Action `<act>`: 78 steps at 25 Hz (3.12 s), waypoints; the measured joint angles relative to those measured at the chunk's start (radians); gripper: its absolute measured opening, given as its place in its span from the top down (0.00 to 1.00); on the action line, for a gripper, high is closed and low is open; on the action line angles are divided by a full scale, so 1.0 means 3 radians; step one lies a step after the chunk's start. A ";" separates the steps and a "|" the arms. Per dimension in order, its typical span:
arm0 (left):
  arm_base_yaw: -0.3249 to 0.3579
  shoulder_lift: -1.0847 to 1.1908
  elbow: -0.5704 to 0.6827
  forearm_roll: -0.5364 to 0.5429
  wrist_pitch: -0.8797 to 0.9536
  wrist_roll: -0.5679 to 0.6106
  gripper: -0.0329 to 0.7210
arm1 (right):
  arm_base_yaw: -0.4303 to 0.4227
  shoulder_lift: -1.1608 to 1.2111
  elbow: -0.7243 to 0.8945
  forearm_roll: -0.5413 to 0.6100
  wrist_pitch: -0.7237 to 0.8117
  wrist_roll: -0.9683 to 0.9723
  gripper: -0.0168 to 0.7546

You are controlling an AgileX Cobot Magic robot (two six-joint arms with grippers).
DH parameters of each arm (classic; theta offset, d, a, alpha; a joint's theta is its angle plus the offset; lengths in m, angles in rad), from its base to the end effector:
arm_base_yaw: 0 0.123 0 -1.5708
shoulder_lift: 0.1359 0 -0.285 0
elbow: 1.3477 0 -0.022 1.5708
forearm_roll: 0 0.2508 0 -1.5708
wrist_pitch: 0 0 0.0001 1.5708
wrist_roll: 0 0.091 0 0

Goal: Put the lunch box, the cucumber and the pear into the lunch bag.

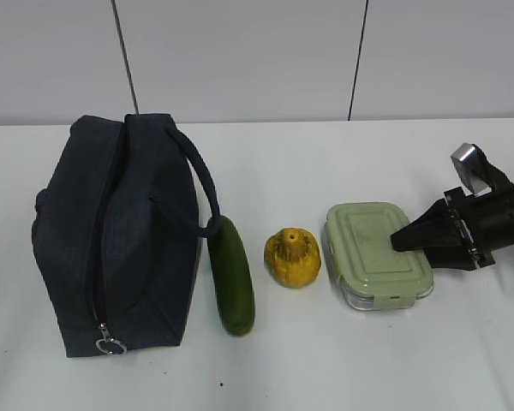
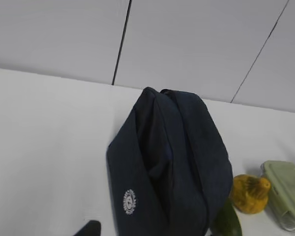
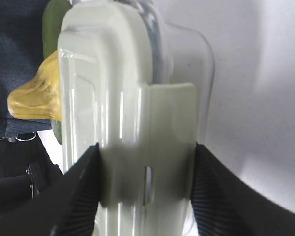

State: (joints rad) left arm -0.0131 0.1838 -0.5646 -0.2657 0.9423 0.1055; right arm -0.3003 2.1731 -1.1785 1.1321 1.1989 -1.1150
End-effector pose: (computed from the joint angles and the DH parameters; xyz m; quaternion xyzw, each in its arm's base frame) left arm 0.0228 -0.0196 0.3060 0.0395 0.8451 -0.1080 0.5221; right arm 0.3623 -0.0318 0.1016 -0.0285 0.8742 0.4721 0.1100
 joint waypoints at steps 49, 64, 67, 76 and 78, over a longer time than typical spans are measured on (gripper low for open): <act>-0.0337 0.3668 -0.0439 -0.2058 -0.0904 0.1895 0.94 | 0.0000 0.0005 0.0000 0.0087 -0.0013 0.0008 0.46; -0.0337 0.3635 -0.0439 -0.1928 -0.0702 0.1895 0.76 | 0.0000 0.0005 0.0000 0.0087 -0.0013 0.0008 0.46; -0.0337 0.3635 -0.0439 -0.1911 -0.0702 0.1895 0.92 | 0.0000 0.0005 0.0000 0.0094 -0.0013 0.0011 0.46; -0.0337 0.3635 -0.0439 -0.1904 -0.0687 0.1895 0.98 | 0.0000 0.0005 0.0000 0.0081 -0.0019 0.0122 0.46; -0.0337 0.3635 -0.0439 -0.1900 -0.0687 0.1895 0.98 | 0.0000 -0.0009 0.0000 0.0064 -0.0026 0.0157 0.46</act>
State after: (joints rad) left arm -0.1141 1.2743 -0.6964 -0.8356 0.7364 0.6741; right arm -0.3003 2.1704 -1.1785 1.1515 1.1912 -1.0679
